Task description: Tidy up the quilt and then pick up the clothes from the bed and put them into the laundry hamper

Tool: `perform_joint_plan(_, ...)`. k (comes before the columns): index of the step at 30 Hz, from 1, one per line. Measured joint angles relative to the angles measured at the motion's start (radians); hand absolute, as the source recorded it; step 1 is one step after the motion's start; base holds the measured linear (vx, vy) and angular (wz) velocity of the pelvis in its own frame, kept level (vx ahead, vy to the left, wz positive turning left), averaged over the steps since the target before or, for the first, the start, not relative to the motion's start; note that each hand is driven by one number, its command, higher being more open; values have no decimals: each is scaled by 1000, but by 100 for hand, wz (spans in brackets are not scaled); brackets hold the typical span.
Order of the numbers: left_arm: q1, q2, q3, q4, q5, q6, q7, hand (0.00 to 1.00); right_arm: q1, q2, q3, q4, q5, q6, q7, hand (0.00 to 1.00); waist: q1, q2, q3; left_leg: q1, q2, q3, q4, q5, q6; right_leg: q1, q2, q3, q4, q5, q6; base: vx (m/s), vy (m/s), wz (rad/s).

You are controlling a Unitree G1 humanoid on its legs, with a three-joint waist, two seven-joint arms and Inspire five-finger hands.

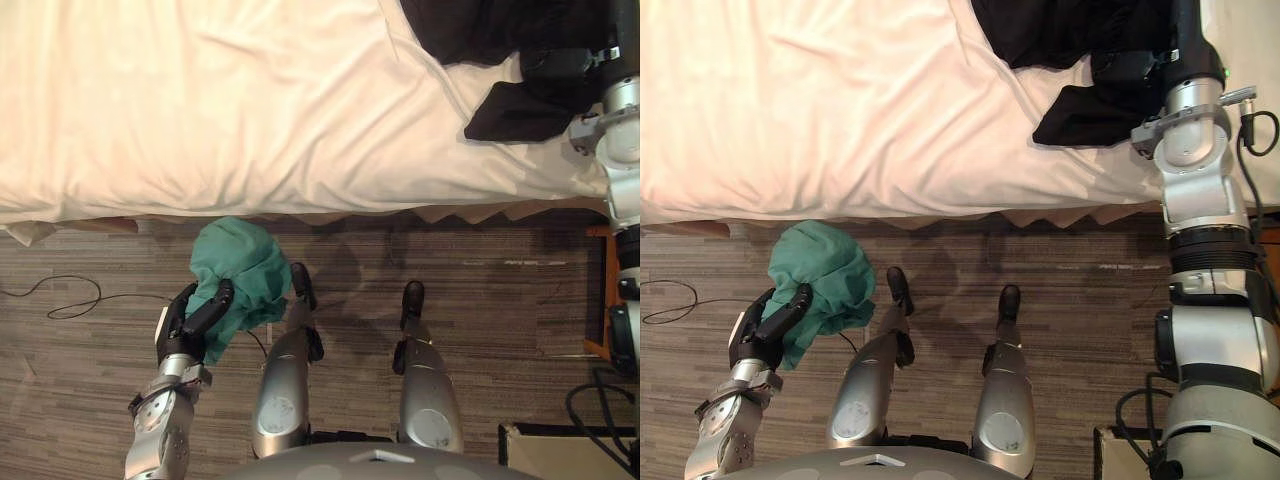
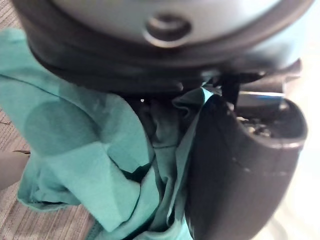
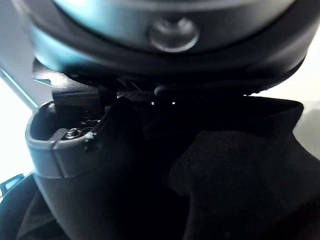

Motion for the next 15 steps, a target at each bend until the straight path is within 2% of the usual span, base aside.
perform_joint_plan(2, 1, 0, -1, 5, 0, 2, -15, 0, 88, 32, -45, -47, 18, -17, -4, 0, 3, -1, 0, 21, 1, 7, 2, -2, -3, 18, 0, 3, 1, -1, -1, 23, -17, -6)
perform_joint_plan(5, 17, 6, 3, 4, 0, 2, -38, 0, 323, 187, -129, -183, 21, -29, -5, 0, 1, -26, -16, 102, 6, 26, 2, -19, -17, 89, 4, 8, 1, -18, -11, 59, -46, -14)
perform_joint_plan(7, 28, 8, 3, 23, 2, 4, -52, 0, 541, 354, -161, -276, 20, -54, 5, 0, -9, -62, -75, 139, 13, 31, -1, -38, -23, 121, 11, 12, 2, -41, -11, 69, -64, -12)
perform_joint_plan(8, 28, 8, 3, 32, 5, 6, -55, 0, 589, 397, -166, -287, 21, -61, 12, 0, -14, -71, -88, 149, 13, 31, -1, -41, -25, 131, 12, 12, 2, -46, -12, 95, -58, -7)
perform_joint_plan(9, 28, 7, 3, 56, 9, 13, -61, 0, 685, 486, -171, -307, 23, -69, 24, 0, -28, -93, -114, 173, 14, 35, -1, -51, -29, 152, 12, 14, 1, -56, -12, 80, -39, -8)
perform_joint_plan(12, 21, 1, 5, 110, 52, 39, -62, 0, 908, 684, -178, -309, 24, -65, 59, 0, -48, -145, -171, 233, 11, 48, 2, -72, -36, 204, 8, 24, 0, -73, -11, 119, -37, -13)
perform_joint_plan(13, 22, -9, 8, 126, 74, 45, -62, 0, 987, 739, -176, -292, 25, -59, 81, 0, -57, -159, -185, 258, 10, 55, 2, -80, -39, 223, 7, 30, 0, -78, -11, 133, -29, -13)
perform_joint_plan(15, 22, -33, 10, 149, 97, 52, -54, 0, 1085, 787, -154, -252, 35, -35, 111, 0, -60, -170, -202, 294, 10, 79, 3, -92, -43, 244, 7, 48, 0, -83, -11, 73, -8, -30)
